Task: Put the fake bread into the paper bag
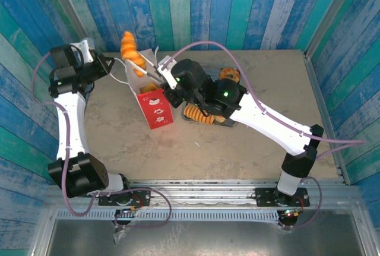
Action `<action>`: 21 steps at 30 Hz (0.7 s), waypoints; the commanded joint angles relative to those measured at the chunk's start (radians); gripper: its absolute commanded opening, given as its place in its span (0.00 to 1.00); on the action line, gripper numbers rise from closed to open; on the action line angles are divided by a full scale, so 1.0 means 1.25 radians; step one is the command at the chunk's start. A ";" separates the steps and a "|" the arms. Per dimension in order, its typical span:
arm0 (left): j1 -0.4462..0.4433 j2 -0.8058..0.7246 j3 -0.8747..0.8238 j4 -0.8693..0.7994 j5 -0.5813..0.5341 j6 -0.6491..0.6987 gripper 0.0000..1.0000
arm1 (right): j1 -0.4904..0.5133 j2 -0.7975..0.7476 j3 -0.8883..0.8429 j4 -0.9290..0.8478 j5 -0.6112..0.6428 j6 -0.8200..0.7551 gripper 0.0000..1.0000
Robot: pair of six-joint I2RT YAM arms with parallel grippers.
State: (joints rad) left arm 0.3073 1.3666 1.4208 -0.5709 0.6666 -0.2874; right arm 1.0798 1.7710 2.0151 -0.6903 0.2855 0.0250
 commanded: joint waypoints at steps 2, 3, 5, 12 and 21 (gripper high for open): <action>-0.001 -0.037 -0.004 0.000 -0.017 0.017 0.00 | 0.007 0.043 0.069 -0.048 0.046 -0.012 0.12; -0.001 -0.037 -0.004 -0.001 -0.017 0.017 0.00 | 0.006 0.050 0.076 -0.057 0.049 -0.014 0.12; 0.000 -0.040 -0.005 -0.001 -0.017 0.018 0.00 | 0.006 0.065 0.087 -0.078 0.058 -0.016 0.12; -0.001 -0.045 -0.006 -0.001 -0.014 0.018 0.00 | -0.004 0.088 0.100 -0.125 0.079 0.001 0.13; -0.001 -0.046 -0.016 0.007 -0.011 0.012 0.00 | -0.011 0.094 0.089 -0.155 0.091 0.009 0.16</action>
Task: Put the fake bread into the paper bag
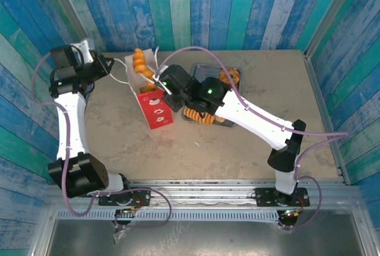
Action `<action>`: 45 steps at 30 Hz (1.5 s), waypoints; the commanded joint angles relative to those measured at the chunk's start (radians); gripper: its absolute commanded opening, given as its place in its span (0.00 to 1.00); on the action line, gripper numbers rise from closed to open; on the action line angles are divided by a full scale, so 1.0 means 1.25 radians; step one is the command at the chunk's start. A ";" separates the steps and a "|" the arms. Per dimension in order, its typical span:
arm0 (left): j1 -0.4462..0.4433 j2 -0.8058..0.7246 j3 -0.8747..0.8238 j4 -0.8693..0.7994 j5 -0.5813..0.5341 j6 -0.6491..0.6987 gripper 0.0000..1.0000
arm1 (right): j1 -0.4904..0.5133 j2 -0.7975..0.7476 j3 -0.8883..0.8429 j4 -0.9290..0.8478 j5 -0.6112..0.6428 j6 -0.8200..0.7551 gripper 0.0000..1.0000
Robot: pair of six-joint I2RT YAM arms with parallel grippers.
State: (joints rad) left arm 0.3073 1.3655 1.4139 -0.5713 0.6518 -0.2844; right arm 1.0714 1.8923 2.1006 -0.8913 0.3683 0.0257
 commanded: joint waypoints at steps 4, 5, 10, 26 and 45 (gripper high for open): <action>0.000 -0.044 -0.010 0.008 0.000 0.010 0.00 | -0.007 -0.007 0.012 -0.002 0.025 0.009 0.19; -0.001 -0.044 -0.011 0.009 -0.001 0.010 0.00 | -0.008 -0.009 0.010 -0.004 0.025 0.008 0.21; 0.000 -0.044 -0.010 0.009 -0.001 0.009 0.00 | -0.013 -0.014 0.003 -0.016 0.026 0.007 0.28; 0.000 -0.044 -0.012 0.008 0.003 0.010 0.00 | -0.021 -0.017 -0.003 -0.033 0.026 0.014 0.49; 0.000 -0.046 -0.030 0.028 0.024 0.003 0.00 | -0.023 -0.014 0.028 -0.026 0.008 0.020 0.54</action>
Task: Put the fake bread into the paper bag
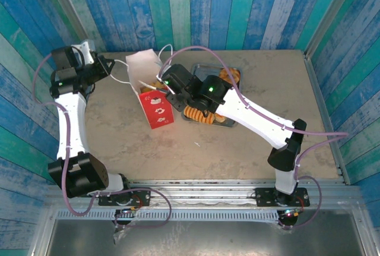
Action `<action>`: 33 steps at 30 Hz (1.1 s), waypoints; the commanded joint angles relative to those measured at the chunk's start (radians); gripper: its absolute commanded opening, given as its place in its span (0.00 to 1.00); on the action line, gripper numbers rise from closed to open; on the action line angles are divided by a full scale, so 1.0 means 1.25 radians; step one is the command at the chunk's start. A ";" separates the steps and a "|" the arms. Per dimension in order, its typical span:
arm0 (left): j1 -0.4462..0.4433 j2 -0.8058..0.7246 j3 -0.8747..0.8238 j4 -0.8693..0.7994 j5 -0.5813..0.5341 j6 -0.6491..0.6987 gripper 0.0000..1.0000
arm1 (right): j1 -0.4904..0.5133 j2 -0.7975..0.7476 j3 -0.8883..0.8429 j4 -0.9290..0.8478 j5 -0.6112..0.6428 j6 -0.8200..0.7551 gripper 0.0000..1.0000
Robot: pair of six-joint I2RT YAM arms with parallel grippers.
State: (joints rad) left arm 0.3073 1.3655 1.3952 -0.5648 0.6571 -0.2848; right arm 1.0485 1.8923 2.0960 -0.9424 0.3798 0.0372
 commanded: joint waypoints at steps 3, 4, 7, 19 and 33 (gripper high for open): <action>-0.001 -0.046 -0.021 0.039 0.040 -0.005 0.00 | -0.005 -0.019 0.047 0.028 -0.015 0.010 0.54; 0.000 -0.045 -0.021 0.042 0.047 -0.008 0.00 | -0.004 -0.022 0.056 0.031 -0.018 0.012 0.54; 0.000 -0.044 -0.011 0.044 0.052 -0.010 0.01 | -0.005 -0.034 0.094 0.039 -0.033 0.008 0.54; 0.000 -0.076 -0.012 0.087 0.010 -0.025 0.70 | -0.020 -0.150 0.139 0.082 -0.045 0.007 0.53; -0.001 -0.244 -0.184 0.199 -0.115 -0.048 0.99 | -0.325 -0.391 -0.308 0.093 -0.150 0.169 0.52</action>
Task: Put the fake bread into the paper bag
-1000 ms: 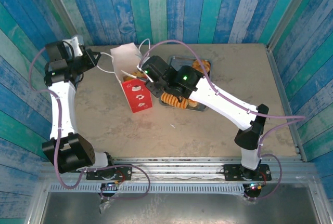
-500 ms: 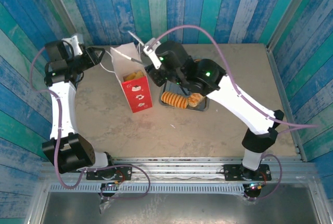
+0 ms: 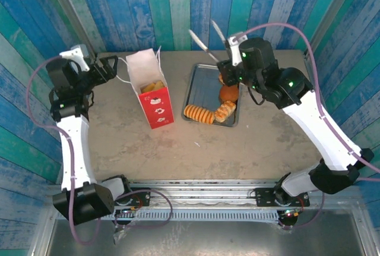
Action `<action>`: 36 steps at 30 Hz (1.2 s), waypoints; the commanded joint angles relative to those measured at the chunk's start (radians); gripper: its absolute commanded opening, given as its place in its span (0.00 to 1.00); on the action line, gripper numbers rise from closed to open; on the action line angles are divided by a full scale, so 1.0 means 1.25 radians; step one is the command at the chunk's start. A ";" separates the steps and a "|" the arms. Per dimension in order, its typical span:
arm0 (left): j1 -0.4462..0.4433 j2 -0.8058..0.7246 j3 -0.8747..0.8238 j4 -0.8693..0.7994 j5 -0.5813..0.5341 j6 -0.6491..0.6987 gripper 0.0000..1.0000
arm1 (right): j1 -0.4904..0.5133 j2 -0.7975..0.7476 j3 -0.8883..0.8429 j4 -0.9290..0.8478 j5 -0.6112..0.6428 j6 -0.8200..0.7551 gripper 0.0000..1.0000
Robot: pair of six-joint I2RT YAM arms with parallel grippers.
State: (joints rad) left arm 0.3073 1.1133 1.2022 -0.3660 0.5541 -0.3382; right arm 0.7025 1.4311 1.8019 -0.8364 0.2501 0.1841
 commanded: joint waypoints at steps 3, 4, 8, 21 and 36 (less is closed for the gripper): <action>0.000 -0.079 -0.073 0.047 -0.060 0.001 0.97 | -0.135 -0.034 -0.166 0.004 -0.083 0.064 0.53; 0.000 -0.094 -0.088 0.046 -0.071 0.005 0.96 | -0.157 -0.031 -0.188 0.000 -0.098 0.069 0.52; -0.001 -0.140 -0.150 0.045 -0.095 0.028 0.96 | -0.195 0.002 -0.230 -0.039 -0.108 0.076 0.52; 0.000 -0.146 -0.176 0.022 -0.100 0.047 0.95 | -0.229 0.111 -0.258 -0.148 -0.127 0.075 0.53; 0.000 -0.139 -0.179 0.021 -0.085 0.044 0.94 | -0.238 0.204 -0.216 -0.186 -0.136 0.041 0.54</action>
State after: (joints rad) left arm 0.3073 0.9428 0.9878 -0.3393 0.4290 -0.2916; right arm 0.4118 1.6695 1.5017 -1.0519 0.0849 0.2489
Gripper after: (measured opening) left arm 0.944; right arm 0.538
